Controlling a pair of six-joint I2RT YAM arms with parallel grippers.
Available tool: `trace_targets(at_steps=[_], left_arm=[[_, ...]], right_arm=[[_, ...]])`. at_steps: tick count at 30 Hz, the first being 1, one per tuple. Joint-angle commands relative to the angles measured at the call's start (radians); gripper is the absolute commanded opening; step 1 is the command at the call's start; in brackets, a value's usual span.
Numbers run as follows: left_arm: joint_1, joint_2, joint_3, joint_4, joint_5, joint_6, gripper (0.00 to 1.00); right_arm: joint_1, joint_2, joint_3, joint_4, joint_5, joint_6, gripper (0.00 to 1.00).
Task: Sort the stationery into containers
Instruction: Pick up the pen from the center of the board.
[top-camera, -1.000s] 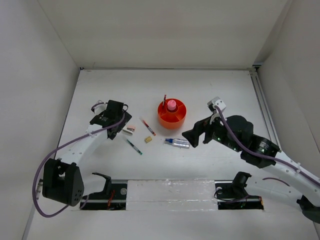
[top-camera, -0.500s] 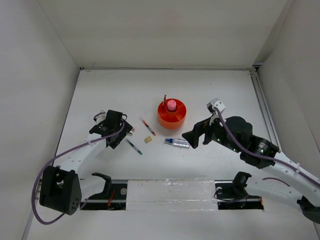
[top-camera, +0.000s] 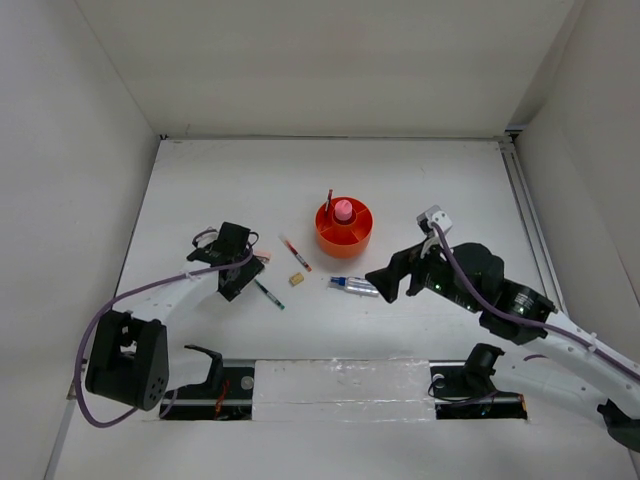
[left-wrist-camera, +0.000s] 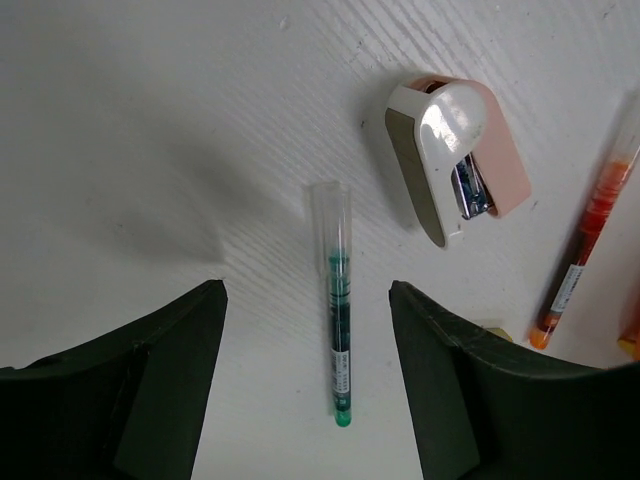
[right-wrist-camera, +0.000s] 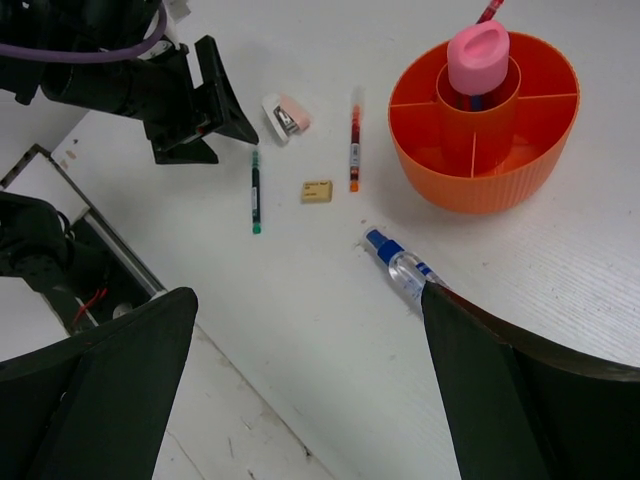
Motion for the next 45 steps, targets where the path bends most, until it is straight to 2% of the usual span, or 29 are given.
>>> trace_targets(at_steps=[1, 4, 8, 16, 20, 22, 28, 37, 41, 42, 43, 45], left_arm=[[0.0, 0.008, -0.013, 0.005, -0.006, 0.015, 0.62], [0.0, 0.034, -0.013, 0.005, 0.003, 0.015, 0.54], [0.0, 0.065, -0.013, 0.005, 0.003, 0.026, 0.5], [-0.081, 0.152, 0.031, -0.004, -0.015, -0.022, 0.5], [-0.082, 0.182, 0.031, -0.013, -0.015, -0.031, 0.5], [-0.082, 0.182, 0.031, -0.013, -0.026, -0.04, 0.43], [-0.082, 0.172, 0.001, -0.022, -0.035, -0.04, 0.33], [-0.082, 0.237, -0.009, -0.002, -0.011, -0.019, 0.22], [-0.082, 0.269, 0.011, -0.024, -0.02, 0.001, 0.13], [-0.082, 0.269, 0.011, -0.024, -0.02, 0.001, 0.03], [-0.082, 0.269, 0.011, -0.024, -0.02, 0.001, 0.0], [-0.082, 0.269, 0.011, -0.024, -0.02, 0.001, 0.0]], right_arm=[[0.003, -0.033, -0.01, 0.072, 0.002, 0.013, 1.0], [0.003, -0.042, -0.021, 0.083, 0.002, 0.022, 1.0], [0.003, -0.042, -0.03, 0.092, 0.002, 0.022, 1.0], [0.003, -0.062, -0.03, 0.092, 0.002, 0.013, 1.0], [0.003, -0.073, -0.03, 0.092, 0.002, 0.013, 1.0], [0.003, -0.082, -0.03, 0.092, 0.002, 0.013, 1.0], [0.003, -0.091, -0.03, 0.083, -0.008, 0.013, 1.0], [0.003, -0.101, -0.03, 0.083, -0.028, 0.013, 1.0], [0.003, -0.11, -0.03, 0.083, -0.028, 0.013, 1.0], [0.003, -0.11, -0.03, 0.073, -0.028, 0.013, 1.0], [0.003, -0.11, -0.03, 0.073, -0.028, 0.013, 1.0], [0.003, -0.119, -0.021, 0.073, -0.028, 0.013, 1.0]])
